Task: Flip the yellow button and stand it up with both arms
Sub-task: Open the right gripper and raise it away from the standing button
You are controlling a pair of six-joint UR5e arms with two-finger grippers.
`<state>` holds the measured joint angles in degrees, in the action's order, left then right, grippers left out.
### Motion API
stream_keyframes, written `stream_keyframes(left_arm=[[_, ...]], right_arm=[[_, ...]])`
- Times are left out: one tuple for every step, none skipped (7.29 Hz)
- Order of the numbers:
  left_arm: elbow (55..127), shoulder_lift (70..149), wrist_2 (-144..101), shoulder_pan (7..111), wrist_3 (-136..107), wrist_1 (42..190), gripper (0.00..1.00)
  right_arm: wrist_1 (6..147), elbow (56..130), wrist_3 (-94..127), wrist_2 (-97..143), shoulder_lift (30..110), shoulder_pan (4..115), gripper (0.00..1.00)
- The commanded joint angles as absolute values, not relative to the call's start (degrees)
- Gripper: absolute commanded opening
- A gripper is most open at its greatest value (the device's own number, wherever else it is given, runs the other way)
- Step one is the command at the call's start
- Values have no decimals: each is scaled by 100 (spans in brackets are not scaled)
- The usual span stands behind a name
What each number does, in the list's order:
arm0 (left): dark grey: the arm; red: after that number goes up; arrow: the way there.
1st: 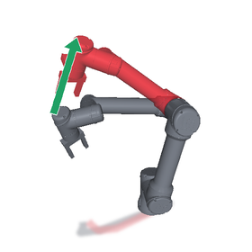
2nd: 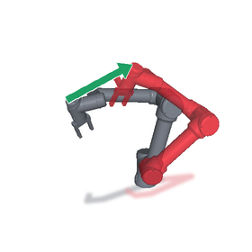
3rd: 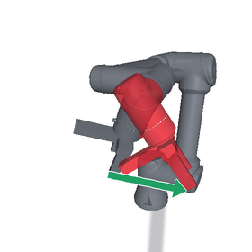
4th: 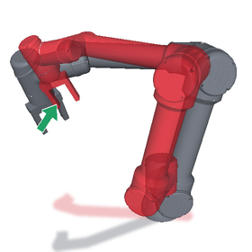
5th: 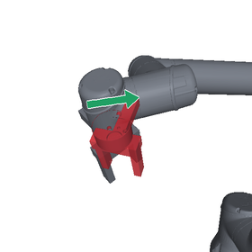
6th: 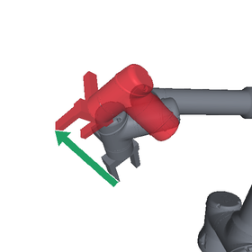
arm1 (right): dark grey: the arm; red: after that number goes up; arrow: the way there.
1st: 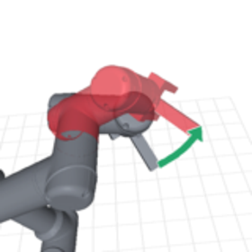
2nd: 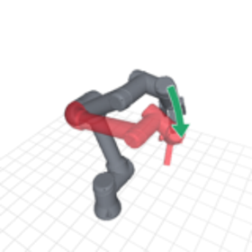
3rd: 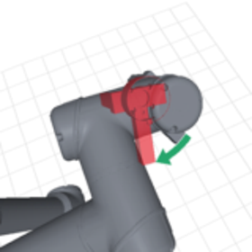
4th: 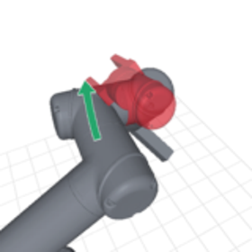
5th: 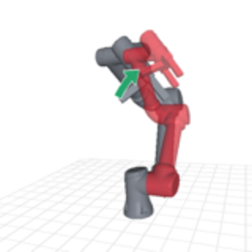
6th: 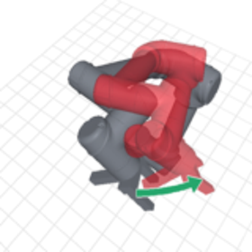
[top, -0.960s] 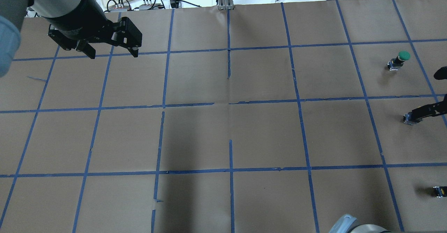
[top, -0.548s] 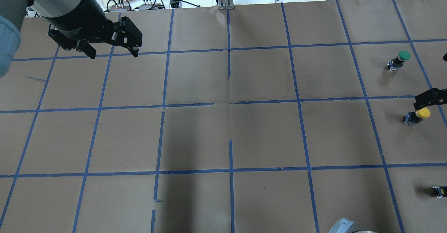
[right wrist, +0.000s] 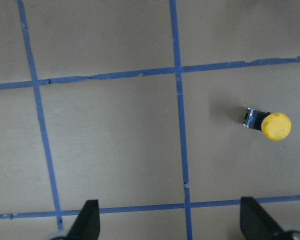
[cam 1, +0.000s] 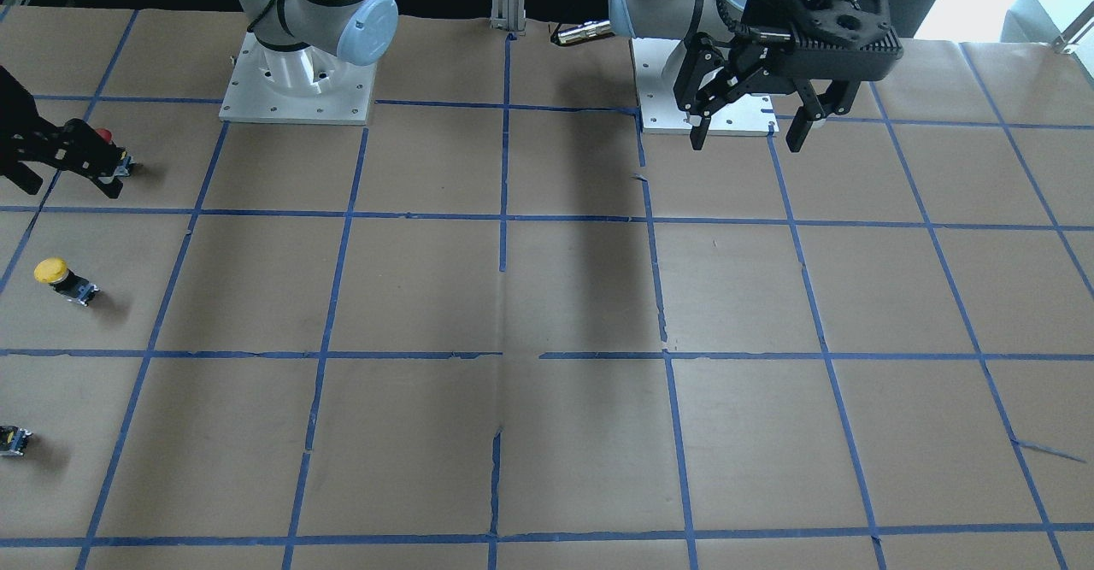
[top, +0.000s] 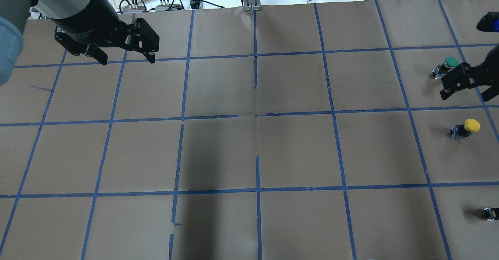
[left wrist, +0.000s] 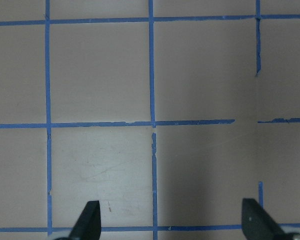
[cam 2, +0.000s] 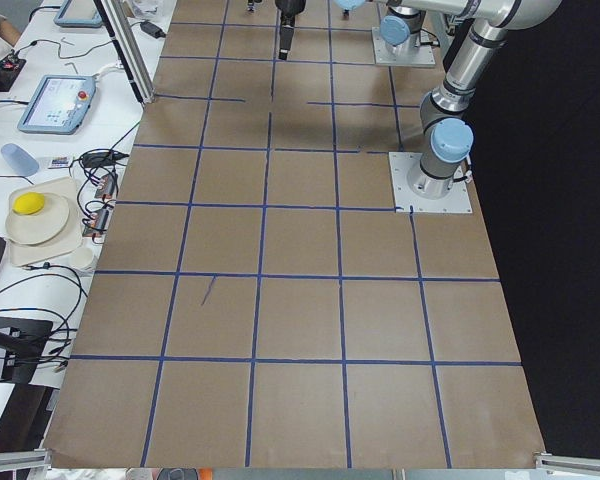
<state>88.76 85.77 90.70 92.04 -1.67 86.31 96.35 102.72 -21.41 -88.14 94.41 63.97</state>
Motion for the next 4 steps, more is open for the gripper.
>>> stream_keyframes(left_arm=[[8868, 8578, 9070, 9211, -167, 8631, 100], [8859, 8578, 9070, 9211, -167, 8631, 100], [8859, 8578, 9070, 9211, -167, 8631, 100], [8859, 8578, 9070, 9211, -167, 8631, 100]], right_arm=[[8539, 9478, -1268, -9086, 9483, 7501, 100], [8247, 9222, -1005, -9149, 9501, 7906, 100], [8079, 9037, -941, -9184, 9518, 8302, 100], [8008, 9070, -906, -9202, 9527, 8601, 100]])
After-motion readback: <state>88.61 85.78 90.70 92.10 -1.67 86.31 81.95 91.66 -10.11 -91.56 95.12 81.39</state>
